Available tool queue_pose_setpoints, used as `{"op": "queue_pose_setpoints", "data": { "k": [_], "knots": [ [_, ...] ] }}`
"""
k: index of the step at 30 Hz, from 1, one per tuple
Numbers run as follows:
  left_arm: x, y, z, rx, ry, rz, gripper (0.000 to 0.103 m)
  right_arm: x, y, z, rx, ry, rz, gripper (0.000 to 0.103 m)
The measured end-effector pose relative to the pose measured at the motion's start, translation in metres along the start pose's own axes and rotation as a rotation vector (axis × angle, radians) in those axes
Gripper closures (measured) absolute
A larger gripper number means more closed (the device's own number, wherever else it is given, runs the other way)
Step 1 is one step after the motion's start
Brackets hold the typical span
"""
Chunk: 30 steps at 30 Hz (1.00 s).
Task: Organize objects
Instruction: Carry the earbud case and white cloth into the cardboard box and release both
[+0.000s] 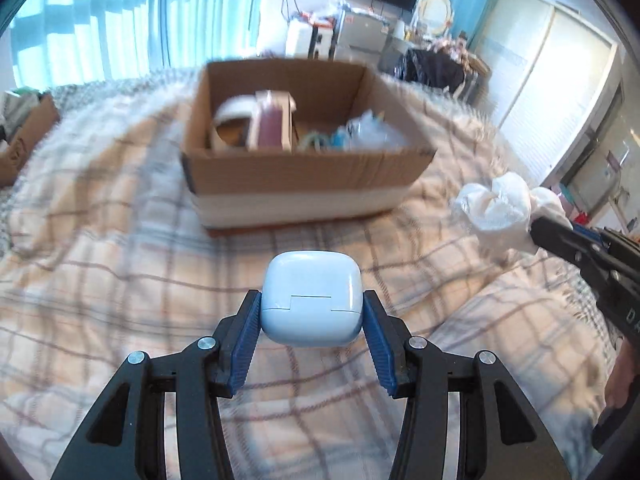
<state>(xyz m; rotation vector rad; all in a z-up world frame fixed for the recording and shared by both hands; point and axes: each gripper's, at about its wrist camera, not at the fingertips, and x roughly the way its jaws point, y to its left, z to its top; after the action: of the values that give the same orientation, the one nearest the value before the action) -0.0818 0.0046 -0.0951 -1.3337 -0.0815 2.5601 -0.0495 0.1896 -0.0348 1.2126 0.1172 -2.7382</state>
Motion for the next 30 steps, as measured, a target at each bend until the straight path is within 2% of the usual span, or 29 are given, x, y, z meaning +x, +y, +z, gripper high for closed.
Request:
{"op": "queue_pose_setpoints", "data": {
  "k": [3, 8, 15, 21, 24, 30],
  "knots": [
    [-0.026, 0.001, 0.011, 0.017, -0.067, 0.02, 0.052, -0.024, 0.015, 0.012, -0.046, -0.046, -0.026, 0.089],
    [-0.061, 0.0, 0.037, 0.054, -0.165, 0.036, 0.052, -0.049, 0.028, 0.036, -0.079, -0.122, -0.017, 0.089],
    [-0.079, 0.007, 0.093, 0.058, -0.268, 0.021, 0.052, -0.046, 0.031, 0.087, -0.091, -0.19, 0.015, 0.089],
    [-0.054, 0.011, 0.146, 0.067, -0.273, 0.051, 0.052, -0.017, 0.018, 0.136, -0.066, -0.203, 0.042, 0.089],
    [-0.034, 0.015, 0.169, 0.059, -0.258, 0.037, 0.052, 0.004, 0.011, 0.158, -0.05, -0.193, 0.03, 0.089],
    [0.017, 0.015, 0.193, 0.063, -0.222, 0.042, 0.052, 0.057, -0.006, 0.185, -0.01, -0.153, 0.031, 0.089]
  ]
}}
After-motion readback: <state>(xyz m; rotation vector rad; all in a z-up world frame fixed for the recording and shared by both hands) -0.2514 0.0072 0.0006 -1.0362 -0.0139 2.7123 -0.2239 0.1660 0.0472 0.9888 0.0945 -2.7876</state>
